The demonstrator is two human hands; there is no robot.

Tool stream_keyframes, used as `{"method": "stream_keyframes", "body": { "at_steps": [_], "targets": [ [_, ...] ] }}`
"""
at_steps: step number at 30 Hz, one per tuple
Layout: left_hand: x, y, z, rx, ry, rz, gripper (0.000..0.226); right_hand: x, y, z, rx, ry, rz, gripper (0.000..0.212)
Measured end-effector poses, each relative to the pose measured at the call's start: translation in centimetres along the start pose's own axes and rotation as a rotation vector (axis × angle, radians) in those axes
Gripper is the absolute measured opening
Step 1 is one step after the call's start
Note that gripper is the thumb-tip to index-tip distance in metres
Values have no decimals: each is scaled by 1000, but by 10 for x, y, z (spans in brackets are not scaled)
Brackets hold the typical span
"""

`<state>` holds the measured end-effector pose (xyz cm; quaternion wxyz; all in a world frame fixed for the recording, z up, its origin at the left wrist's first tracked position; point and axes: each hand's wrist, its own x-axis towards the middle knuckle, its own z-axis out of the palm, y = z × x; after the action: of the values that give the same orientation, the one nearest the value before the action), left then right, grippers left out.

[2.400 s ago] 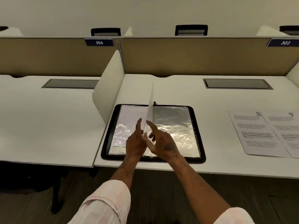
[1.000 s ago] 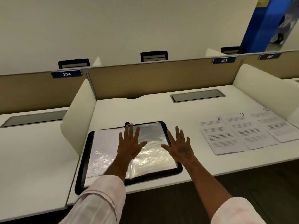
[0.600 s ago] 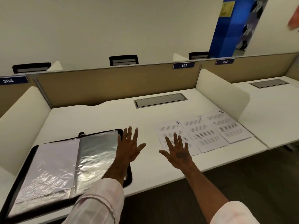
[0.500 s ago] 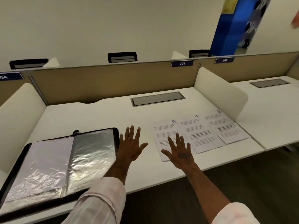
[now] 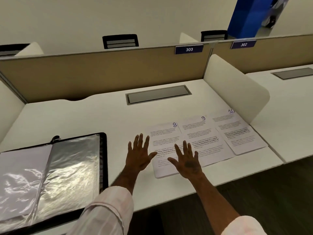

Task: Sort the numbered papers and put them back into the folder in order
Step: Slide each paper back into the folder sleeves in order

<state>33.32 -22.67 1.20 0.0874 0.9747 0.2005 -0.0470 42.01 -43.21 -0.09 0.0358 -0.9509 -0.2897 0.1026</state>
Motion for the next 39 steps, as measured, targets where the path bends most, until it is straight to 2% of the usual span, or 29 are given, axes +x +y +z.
{"method": "stream_keyframes", "body": {
  "at_steps": [4,7,15,19,24,27,30,32,35,39],
  "targets": [
    [33,15,21,-16,-53,20,119,33,12,13,-20,-64,4,110],
    [46,23,40,-5,-119,37,120,49,18,29,-26,-87,8,92],
    [49,20,71,-33,-232,-13,106,70,19,57,-42,-146,-70,79],
    [48,13,64,-59,-263,-77,106,74,1,61,-15,-145,-101,82],
    [46,3,56,-82,-280,-147,81,76,-15,60,-35,-155,-114,80],
    [45,7,55,-179,-192,-192,85,82,-15,53,5,-50,-73,68],
    [47,21,57,-289,88,-393,82,95,-9,34,135,44,30,58],
    [49,31,57,-286,191,-593,78,103,-5,27,198,61,118,60],
    [53,45,54,-337,104,-791,84,109,0,26,218,37,215,68],
    [59,56,55,-350,91,-873,86,112,0,25,318,-29,346,74]
  ]
}}
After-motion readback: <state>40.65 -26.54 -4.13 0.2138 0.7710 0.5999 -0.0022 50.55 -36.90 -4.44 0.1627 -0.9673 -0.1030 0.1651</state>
